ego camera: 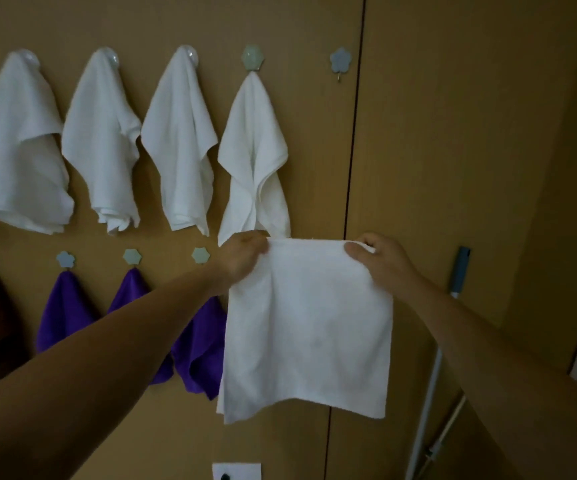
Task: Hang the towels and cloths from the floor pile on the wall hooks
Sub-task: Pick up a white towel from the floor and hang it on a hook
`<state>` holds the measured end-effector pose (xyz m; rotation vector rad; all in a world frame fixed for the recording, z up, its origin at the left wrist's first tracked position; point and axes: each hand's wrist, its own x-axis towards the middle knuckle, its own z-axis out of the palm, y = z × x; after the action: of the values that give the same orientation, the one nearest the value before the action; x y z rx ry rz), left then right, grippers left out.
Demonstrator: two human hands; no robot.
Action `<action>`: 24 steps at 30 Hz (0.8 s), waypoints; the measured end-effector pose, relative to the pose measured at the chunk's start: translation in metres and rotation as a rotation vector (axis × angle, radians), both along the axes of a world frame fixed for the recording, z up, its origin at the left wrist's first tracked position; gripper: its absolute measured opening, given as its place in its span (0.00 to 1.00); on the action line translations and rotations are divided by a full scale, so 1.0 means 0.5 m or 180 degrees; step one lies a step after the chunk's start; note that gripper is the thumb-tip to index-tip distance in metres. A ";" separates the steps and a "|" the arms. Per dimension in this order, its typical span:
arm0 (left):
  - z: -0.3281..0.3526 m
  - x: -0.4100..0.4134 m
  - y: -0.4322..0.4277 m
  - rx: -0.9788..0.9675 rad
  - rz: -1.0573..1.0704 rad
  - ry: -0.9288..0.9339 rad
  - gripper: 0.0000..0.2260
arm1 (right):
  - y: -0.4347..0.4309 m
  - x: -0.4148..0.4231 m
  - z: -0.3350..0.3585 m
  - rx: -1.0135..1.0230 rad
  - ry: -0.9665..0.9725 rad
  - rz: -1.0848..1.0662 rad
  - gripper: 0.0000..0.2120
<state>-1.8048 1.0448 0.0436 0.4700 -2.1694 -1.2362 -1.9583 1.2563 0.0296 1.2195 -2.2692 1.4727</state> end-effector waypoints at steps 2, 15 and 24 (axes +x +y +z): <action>0.028 -0.044 0.018 -0.0315 0.0223 0.0175 0.12 | -0.021 -0.028 0.023 -0.0083 0.0042 -0.0115 0.10; 0.209 -0.260 -0.020 -0.0718 -0.0330 0.0410 0.23 | -0.075 -0.177 0.235 -0.0837 -0.0811 0.0384 0.13; 0.371 -0.386 -0.040 -0.0726 -0.0722 0.1376 0.12 | -0.133 -0.259 0.385 -0.1981 -0.0377 0.0028 0.16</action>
<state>-1.9979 1.0246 0.2290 -0.1340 -1.9862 -1.0668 -2.0878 1.1898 0.2220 0.9618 -1.6440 2.0756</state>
